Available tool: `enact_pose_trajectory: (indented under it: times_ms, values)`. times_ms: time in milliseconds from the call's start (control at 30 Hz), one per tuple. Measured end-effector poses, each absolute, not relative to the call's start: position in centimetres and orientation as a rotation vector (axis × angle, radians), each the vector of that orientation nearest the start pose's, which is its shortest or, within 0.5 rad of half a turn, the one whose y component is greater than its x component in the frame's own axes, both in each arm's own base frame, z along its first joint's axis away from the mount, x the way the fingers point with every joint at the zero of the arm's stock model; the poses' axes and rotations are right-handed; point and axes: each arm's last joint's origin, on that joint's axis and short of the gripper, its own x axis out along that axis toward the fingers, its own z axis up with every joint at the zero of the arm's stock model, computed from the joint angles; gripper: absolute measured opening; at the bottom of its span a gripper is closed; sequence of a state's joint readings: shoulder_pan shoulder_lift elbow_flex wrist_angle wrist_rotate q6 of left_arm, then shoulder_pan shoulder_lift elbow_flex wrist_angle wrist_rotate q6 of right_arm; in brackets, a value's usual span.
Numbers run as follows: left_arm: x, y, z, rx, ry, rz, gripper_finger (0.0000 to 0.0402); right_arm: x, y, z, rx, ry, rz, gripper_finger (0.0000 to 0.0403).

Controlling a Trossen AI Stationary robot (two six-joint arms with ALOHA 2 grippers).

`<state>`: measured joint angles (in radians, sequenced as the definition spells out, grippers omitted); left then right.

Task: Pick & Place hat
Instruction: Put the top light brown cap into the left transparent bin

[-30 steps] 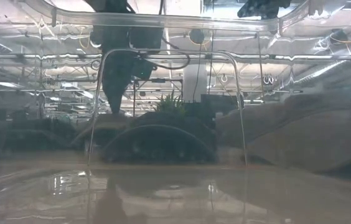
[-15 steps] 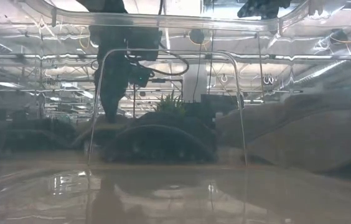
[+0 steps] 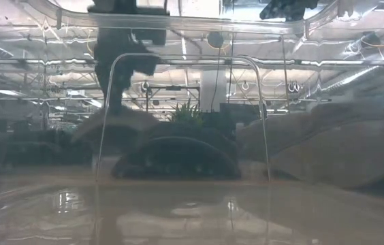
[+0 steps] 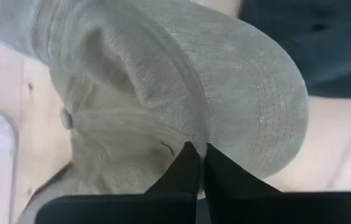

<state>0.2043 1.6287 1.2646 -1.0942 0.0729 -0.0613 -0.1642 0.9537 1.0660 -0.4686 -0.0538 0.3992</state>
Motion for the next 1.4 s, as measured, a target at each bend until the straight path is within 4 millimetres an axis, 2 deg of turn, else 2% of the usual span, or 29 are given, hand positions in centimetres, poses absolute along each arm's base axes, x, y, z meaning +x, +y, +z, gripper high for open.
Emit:
enact_pose_trajectory:
  times_ms: [200, 367, 467, 567, 700, 800, 1000, 1167, 1400]
  values:
    - [27.9, 4.5, 29.9, -0.134, 1.314, 0.147, 0.0007, 19.2, -3.0, 37.2, 0.426, 0.327, -0.177, 0.0000]
    - [26.3, 4.0, 34.9, 0.065, 1.275, 0.206, 0.0010, 19.4, -3.1, 37.8, 0.410, 0.269, -0.165, 0.0000]
    - [25.2, 4.3, 37.1, 0.183, 1.289, 0.300, 0.0006, 19.5, -3.1, 38.1, 0.403, 0.231, -0.163, 0.0000]
    - [24.4, 4.7, 38.5, 0.274, 1.302, 0.345, 0.0009, 19.5, -3.2, 38.2, 0.395, 0.217, -0.206, 0.0000]
    - [23.5, 5.6, 38.9, 0.409, 1.384, 0.362, 0.0011, 19.5, -3.3, 38.2, 0.392, 0.211, -0.238, 0.0000]
    - [22.9, 6.9, 38.6, 0.449, 1.470, 0.362, 0.0005, 19.4, -3.3, 38.2, 0.393, 0.210, -0.237, 0.0000]
    - [21.6, 10.2, 38.6, 0.418, 1.534, 0.424, 0.0014, 19.3, -3.3, 38.3, 0.394, 0.207, -0.235, 0.0000]
    - [20.1, 13.1, 38.4, 0.306, 1.547, 0.381, 0.0007, 19.2, -3.3, 38.4, 0.394, 0.201, -0.234, 0.0000]
    - [18.1, 16.5, 38.5, 0.246, 1.506, 0.342, 0.0005, 18.8, -3.2, 38.6, 0.406, 0.187, -0.232, 0.0000]
